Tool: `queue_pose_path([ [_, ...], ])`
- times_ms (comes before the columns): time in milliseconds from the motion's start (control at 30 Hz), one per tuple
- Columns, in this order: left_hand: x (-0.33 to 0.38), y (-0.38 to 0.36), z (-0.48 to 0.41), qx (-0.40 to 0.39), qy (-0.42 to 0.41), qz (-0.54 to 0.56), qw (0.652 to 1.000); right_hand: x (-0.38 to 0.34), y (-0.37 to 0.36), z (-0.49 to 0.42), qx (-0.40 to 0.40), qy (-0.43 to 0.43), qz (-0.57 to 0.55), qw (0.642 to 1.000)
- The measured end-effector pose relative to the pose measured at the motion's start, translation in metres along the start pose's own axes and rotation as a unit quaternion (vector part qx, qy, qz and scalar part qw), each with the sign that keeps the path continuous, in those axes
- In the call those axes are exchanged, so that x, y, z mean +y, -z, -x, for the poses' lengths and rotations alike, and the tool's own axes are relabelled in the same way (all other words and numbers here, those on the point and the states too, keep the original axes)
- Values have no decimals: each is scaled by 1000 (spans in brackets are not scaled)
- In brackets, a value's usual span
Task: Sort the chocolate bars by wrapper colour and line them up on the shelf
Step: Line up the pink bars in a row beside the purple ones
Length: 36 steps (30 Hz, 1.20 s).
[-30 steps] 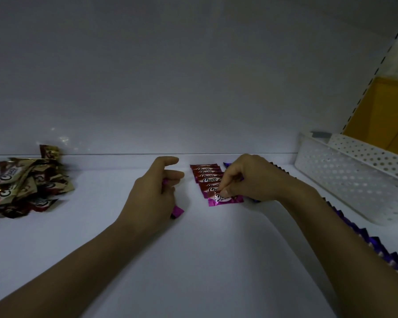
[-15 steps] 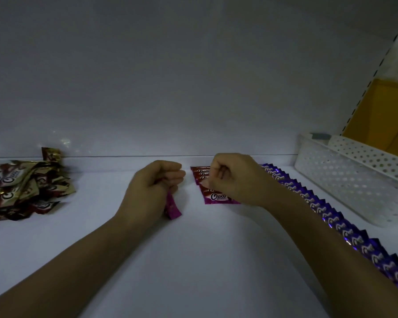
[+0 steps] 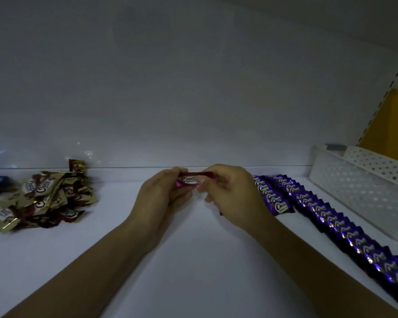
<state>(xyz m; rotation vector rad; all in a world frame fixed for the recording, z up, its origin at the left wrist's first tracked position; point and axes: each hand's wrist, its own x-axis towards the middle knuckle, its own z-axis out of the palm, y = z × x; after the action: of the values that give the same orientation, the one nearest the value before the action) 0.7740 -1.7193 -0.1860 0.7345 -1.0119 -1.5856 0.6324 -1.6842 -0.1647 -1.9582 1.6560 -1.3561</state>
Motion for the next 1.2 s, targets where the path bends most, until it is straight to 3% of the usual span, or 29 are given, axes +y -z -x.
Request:
queue_pose_path([
  [67, -3, -4, 4, -25, -26, -71, 997, 5, 9, -6, -16, -83, -82, 993],
  [167, -5, -6, 7, -22, -57, -135, 989, 9, 15, -9, -45, -107, -132, 984],
  [333, -6, -6, 6, -4, -68, -152, 986, 12, 24, -12, -49, -61, -75, 994],
  [433, -8, -6, 8, -27, -89, -221, 971, 8, 32, -12, -105, -1, 5, 994],
  [500, -8, -7, 10, -39, -123, -286, 949, 6, 45, -16, -146, 15, 54, 988],
  [667, -8, -10, 15, 0, -194, -412, 890, 15, 89, -21, -258, -88, 128, 954],
  [767, -9, -13, 19, -3, -230, -498, 836, 23, 82, -19, -299, -102, 202, 927],
  [867, -11, -16, 21, -9, -256, -547, 797, 26, 76, -20, -284, -84, 242, 924],
  [1033, -15, -11, 17, -26, -262, -570, 778, 27, 70, -20, -256, -48, 274, 926],
  [1200, -21, -9, 14, -115, -248, -652, 707, 32, 65, -19, -239, -31, 288, 927],
])
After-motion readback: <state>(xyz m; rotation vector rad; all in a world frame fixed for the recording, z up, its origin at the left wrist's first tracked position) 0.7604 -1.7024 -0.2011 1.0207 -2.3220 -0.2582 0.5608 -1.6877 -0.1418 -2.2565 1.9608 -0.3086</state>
